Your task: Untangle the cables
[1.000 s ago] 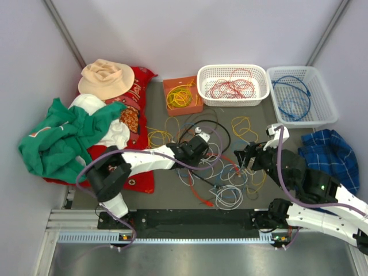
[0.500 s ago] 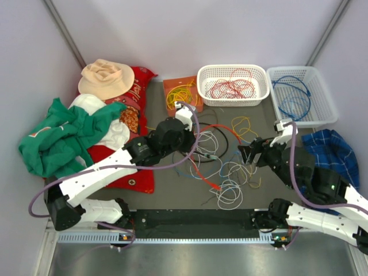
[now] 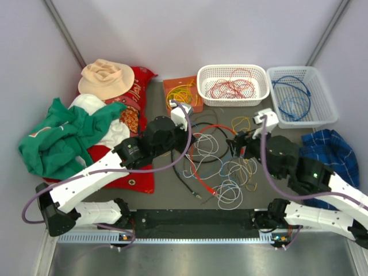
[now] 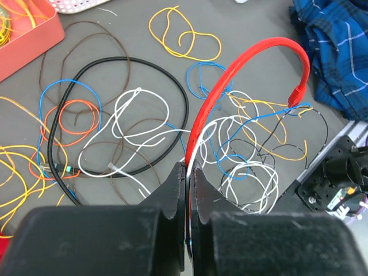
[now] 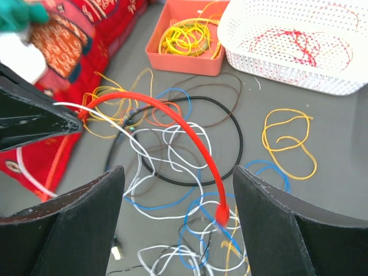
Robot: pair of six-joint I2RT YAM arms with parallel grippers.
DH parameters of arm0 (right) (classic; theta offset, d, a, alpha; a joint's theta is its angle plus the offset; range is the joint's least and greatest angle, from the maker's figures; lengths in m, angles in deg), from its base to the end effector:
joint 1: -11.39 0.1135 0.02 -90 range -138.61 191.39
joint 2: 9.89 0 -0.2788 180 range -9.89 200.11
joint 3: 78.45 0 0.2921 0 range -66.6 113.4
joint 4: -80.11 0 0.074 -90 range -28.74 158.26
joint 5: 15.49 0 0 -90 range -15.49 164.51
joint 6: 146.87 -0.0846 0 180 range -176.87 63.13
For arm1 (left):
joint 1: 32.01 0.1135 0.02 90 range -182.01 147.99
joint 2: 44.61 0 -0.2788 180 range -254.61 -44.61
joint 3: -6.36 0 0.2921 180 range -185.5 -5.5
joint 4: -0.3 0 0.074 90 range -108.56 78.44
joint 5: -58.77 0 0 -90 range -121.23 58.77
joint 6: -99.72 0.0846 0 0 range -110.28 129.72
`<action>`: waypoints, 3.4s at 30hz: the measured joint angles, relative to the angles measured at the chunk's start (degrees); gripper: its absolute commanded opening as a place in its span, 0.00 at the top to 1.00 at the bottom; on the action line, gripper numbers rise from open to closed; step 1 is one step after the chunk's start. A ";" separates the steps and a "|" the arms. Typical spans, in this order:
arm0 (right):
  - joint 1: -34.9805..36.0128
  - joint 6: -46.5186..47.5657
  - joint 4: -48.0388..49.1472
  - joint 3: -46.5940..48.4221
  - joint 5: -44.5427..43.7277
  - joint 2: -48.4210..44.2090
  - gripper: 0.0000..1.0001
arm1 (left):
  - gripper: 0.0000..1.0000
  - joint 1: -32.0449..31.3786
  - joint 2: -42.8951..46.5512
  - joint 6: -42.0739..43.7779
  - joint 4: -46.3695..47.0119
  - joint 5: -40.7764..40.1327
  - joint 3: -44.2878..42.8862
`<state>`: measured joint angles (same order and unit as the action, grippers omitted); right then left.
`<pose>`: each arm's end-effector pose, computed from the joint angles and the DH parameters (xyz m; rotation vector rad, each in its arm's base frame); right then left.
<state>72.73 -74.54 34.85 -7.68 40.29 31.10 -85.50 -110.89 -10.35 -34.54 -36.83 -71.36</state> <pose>0.1385 0.1543 0.4030 -0.2731 1.7939 0.4353 0.2085 -0.2678 0.3639 0.5267 1.9838 -0.7265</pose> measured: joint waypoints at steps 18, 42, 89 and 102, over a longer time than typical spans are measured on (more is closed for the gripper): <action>-7.54 11.52 3.39 6.56 8.28 21.66 1.00 | 0.98 0.15 0.15 2.56 0.59 2.75 0.00; -16.04 10.08 -5.90 27.80 -1.49 25.29 1.00 | 0.01 0.48 9.03 -6.01 10.49 -12.48 16.81; -19.74 4.24 -13.11 37.92 -2.16 26.01 1.00 | 1.00 0.96 9.86 -4.68 40.04 -13.70 27.76; -24.90 8.09 -10.27 38.05 -7.32 34.10 1.00 | 1.00 2.89 14.91 0.76 22.56 -16.33 18.38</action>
<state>47.84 -66.46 24.58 30.37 32.97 65.20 -82.62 -95.98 -9.59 -11.98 -53.16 -52.98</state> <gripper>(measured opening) 0.036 0.018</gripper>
